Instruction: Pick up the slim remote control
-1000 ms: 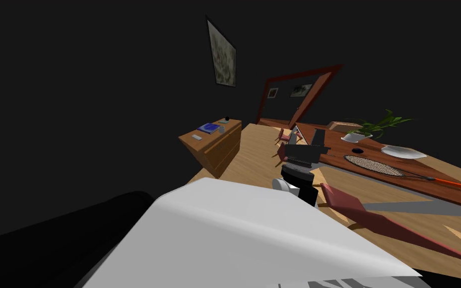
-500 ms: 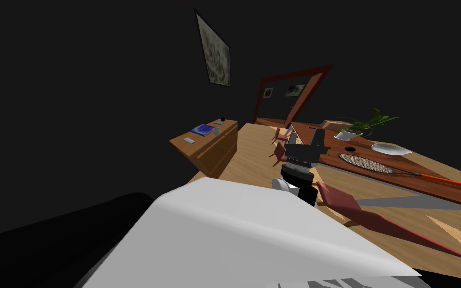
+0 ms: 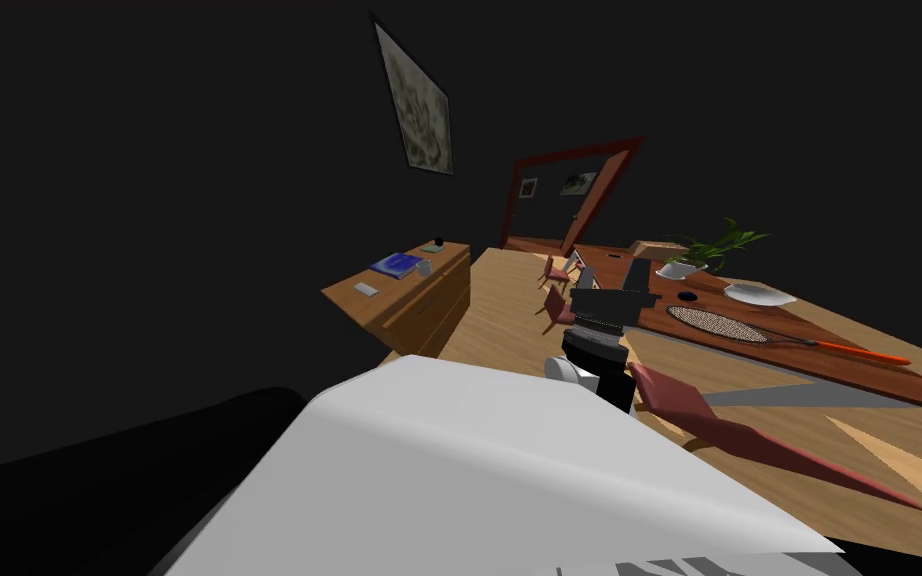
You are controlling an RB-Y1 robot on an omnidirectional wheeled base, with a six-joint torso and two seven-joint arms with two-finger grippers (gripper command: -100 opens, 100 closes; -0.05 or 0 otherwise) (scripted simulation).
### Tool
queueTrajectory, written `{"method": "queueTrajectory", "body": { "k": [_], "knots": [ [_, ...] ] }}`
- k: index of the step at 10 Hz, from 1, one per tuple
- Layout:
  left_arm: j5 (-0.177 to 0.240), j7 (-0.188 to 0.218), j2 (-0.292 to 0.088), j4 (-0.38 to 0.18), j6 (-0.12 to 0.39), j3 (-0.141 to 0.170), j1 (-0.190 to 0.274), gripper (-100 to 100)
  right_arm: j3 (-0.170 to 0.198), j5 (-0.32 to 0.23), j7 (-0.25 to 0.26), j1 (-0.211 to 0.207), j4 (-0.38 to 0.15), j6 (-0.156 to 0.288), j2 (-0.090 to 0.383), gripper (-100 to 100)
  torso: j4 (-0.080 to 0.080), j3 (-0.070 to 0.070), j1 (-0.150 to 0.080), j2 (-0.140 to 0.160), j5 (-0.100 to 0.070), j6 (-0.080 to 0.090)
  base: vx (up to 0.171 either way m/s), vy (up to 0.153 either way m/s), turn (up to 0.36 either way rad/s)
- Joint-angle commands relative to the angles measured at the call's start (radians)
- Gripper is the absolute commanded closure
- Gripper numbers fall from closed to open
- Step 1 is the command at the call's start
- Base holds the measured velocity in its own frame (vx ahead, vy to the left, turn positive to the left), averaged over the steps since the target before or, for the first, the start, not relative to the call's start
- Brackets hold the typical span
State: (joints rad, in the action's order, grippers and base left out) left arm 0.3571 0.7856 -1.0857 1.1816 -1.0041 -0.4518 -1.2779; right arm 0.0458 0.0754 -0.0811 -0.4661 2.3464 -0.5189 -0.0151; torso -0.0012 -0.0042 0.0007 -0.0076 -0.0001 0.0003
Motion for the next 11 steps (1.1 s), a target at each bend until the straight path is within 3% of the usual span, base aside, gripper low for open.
{"method": "queueTrajectory", "body": {
  "k": [1,2,5,6,8,9,10,11],
  "knots": [
    [0.018,0.004,-0.050,-0.050,-0.026,-0.024,-0.041,-100,0.000,0.000,0.000,0.000,0.000,0.000,0.000,0,0.000,0.000,0.000,0.000,0.000,0.000,0.206,-0.048,-0.221],
    [0.018,0.004,-0.067,-0.072,-0.026,-0.024,-0.041,-100,0.000,0.000,0.000,0.000,0.000,0.000,0.000,0,-0.001,-0.002,-0.002,-0.004,-0.001,0.001,0.180,-0.030,-0.064],
    [0.040,0.014,-0.153,-0.177,-0.084,-0.071,-0.089,-100,0.000,0.000,0.000,0.000,0.000,0.000,0.000,0,-0.001,-0.002,0.000,-0.004,0.000,0.000,0.188,0.004,-0.123],
    [0.040,0.014,-0.172,-0.166,-0.084,-0.071,-0.089,-100,0.000,0.000,0.000,0.000,0.000,0.000,0.000,0,-0.001,-0.003,0.000,-0.005,0.000,0.001,0.163,-0.025,-0.075],
    [0.040,0.014,-0.172,-0.204,-0.084,-0.071,-0.089,-100,0.000,0.000,0.000,0.000,0.000,0.000,0.000,0,0.000,0.001,-0.002,0.002,0.000,-0.001,0.045,-0.015,0.022],
    [0.049,0.017,-0.221,-0.231,-0.112,-0.093,-0.108,-100,0.000,0.000,0.000,0.000,0.000,0.000,0.000,0,0.001,0.003,-0.001,0.006,0.000,-0.001,0.112,0.027,-0.148],
    [0.049,0.017,-0.221,-0.266,-0.112,-0.093,-0.108,-100,0.000,0.000,0.000,0.000,0.000,0.000,0.000,0,0.001,0.002,0.001,0.002,0.000,0.000,0.157,0.009,-0.106],
    [0.057,0.017,-0.261,-0.308,-0.138,-0.115,-0.125,-100,0.000,0.000,0.000,0.000,0.000,0.000,0.000,0,0.000,0.000,0.001,0.000,0.000,0.000,0.248,0.008,-0.134]
  ]
}}
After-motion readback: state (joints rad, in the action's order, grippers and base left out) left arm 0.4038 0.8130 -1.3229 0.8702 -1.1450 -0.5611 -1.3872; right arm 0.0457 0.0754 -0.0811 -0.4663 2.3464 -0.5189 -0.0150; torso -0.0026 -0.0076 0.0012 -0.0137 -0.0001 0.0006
